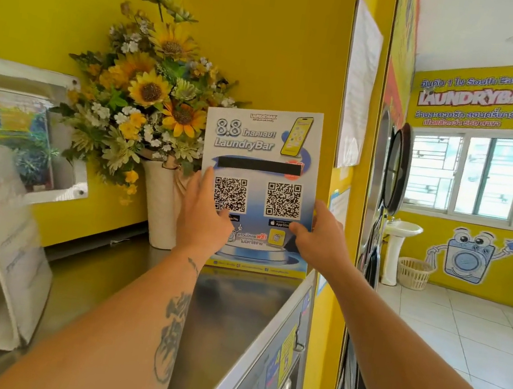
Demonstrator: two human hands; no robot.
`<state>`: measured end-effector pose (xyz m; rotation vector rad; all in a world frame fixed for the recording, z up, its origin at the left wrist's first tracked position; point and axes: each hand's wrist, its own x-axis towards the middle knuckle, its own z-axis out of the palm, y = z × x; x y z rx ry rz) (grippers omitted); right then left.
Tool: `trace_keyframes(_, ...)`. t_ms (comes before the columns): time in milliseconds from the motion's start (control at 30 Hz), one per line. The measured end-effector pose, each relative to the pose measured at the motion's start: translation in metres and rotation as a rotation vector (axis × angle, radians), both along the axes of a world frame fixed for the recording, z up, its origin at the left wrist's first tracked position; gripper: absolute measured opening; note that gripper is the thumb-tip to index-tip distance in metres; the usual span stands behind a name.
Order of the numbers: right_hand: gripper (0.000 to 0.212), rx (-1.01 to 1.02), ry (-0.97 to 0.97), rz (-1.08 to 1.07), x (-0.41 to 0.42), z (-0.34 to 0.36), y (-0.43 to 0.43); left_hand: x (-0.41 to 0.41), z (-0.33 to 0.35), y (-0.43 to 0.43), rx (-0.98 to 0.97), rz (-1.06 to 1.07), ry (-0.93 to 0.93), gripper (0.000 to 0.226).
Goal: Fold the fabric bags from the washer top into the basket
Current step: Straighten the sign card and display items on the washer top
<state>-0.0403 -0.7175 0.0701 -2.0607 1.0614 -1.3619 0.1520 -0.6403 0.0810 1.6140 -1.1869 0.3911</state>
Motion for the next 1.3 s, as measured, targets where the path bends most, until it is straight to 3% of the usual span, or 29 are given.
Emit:
trace_keyframes(367,0.037,0.020,-0.057,0.011,0.002,-0.007,0.006,-0.001,-0.009,0.021,0.033,0.041,-0.069,0.070)
trace_keyframes(500,0.047,0.025,-0.075,0.024,-0.002,-0.005,0.020,-0.001,-0.003,0.040,0.082,0.058,-0.089,0.063)
trace_keyframes(667,0.062,-0.217,-0.086,-0.140,-0.007,0.016,0.055,0.001,0.016,0.091,0.002,0.047,-0.198,0.044)
trace_keyframes(800,0.055,-0.334,-0.105,-0.012,0.018,0.035,0.096,0.007,0.030,0.147,-0.098,0.061,-0.281,0.036)
trace_keyframes(933,0.053,-0.194,-0.003,0.212,0.068,0.049,0.131,0.019,0.041,0.202,-0.189,0.122,-0.436,0.034)
trace_keyframes(1033,0.052,-0.011,0.051,0.404,0.108,0.047,0.152,0.029,0.048,0.234,-0.231,0.289,-0.492,0.037)
trace_keyframes(1167,0.047,0.238,0.083,0.628,0.155,0.044,0.181,0.047,0.039,0.255,-0.219,0.551,-0.289,0.057)
trace_keyframes(1300,0.050,0.373,0.147,0.695,0.193,0.042,0.192,0.063,0.026,0.253,-0.082,0.614,-0.007,0.083)
